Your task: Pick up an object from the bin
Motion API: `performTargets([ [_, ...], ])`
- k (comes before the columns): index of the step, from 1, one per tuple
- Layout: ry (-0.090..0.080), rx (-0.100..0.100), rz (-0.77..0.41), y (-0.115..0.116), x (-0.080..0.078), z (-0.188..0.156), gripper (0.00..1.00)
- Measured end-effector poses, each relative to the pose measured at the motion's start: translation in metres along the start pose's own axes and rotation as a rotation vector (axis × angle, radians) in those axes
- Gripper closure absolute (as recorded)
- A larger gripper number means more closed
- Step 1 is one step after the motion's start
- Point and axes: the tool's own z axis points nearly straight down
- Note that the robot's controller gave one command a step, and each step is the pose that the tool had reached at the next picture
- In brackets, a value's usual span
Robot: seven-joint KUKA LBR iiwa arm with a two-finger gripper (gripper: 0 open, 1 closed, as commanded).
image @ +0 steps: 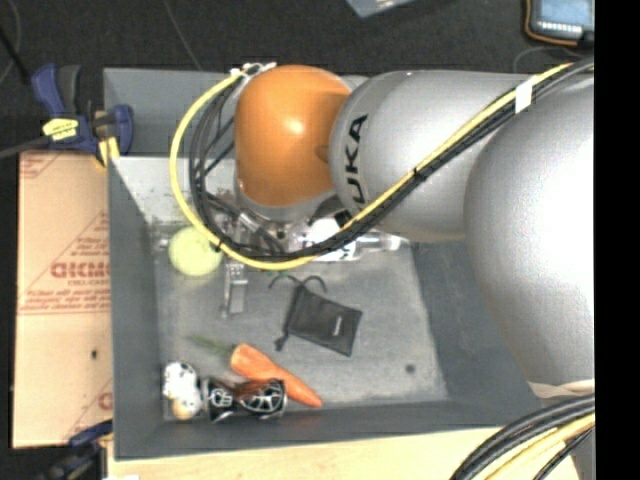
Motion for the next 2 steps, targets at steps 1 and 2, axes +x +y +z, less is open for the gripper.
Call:
performTargets([
  [1, -0.008, -0.001, 0.003, -0.001, -0.002, -0.005, 0.00],
  [2, -0.013, -0.004, -0.062, -0.028, -0.011, 0.025, 0.00],
])
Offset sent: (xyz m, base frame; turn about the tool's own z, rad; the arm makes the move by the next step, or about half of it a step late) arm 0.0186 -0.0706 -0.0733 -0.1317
